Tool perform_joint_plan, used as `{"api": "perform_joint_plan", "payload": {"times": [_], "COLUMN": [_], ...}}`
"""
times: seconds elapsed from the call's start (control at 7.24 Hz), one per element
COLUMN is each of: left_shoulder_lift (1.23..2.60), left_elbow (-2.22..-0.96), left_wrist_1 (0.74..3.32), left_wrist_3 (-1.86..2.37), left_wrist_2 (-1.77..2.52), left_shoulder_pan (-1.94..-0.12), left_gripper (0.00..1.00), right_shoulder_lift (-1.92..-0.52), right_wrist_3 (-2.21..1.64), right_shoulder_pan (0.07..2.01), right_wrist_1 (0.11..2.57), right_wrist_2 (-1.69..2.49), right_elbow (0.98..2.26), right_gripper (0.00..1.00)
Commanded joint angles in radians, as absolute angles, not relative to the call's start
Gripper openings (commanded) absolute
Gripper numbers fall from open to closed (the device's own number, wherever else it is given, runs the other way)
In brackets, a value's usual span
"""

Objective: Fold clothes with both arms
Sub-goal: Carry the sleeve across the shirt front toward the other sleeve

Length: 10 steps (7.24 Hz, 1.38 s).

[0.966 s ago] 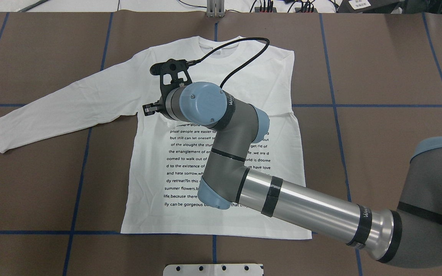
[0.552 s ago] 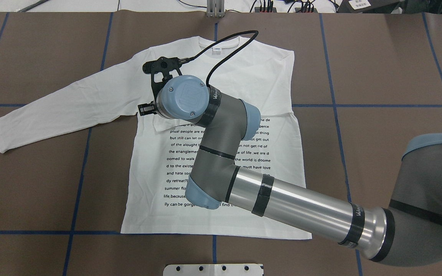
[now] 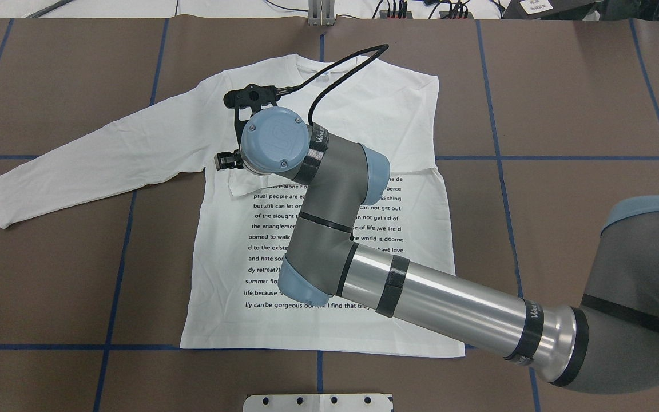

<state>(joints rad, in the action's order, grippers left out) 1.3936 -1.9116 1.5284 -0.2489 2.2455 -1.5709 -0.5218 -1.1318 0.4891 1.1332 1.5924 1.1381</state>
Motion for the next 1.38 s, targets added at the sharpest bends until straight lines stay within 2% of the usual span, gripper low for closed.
{"api": "perform_joint_plan", "payload": {"times": [0.0, 0.14, 0.28, 0.41, 0.97, 1.24], "left_shoulder_lift": [1.396, 1.396, 1.396, 1.396, 1.396, 1.397], "left_elbow": [-1.911, -1.910, -1.911, -1.911, -1.916, -1.919], "left_wrist_1": [1.528, 1.528, 1.528, 1.528, 1.528, 1.528], "left_wrist_3": [-0.249, -0.249, -0.249, -0.249, -0.250, -0.250], "left_wrist_2": [2.244, 2.243, 2.243, 2.243, 2.241, 2.241], "left_shoulder_pan": [-1.571, -1.571, -1.571, -1.571, -1.572, -1.572], "left_gripper": [1.00, 1.00, 1.00, 1.00, 1.00, 1.00], "right_shoulder_lift": [-0.430, -0.372, -0.330, -0.327, -0.236, -0.232], "right_wrist_3": [-1.184, -1.230, -1.267, -1.307, -1.440, -1.456], "right_shoulder_pan": [0.468, 0.456, 0.428, 0.396, 0.397, 0.406], "right_wrist_1": [1.012, 0.906, 0.893, 0.759, 0.703, 0.715], "right_wrist_2": [1.505, 1.476, 1.432, 1.346, 1.287, 1.302], "right_elbow": [0.940, 0.805, 0.754, 0.686, 0.664, 0.670], "right_gripper": [0.97, 0.96, 0.95, 0.95, 0.89, 0.90]}}
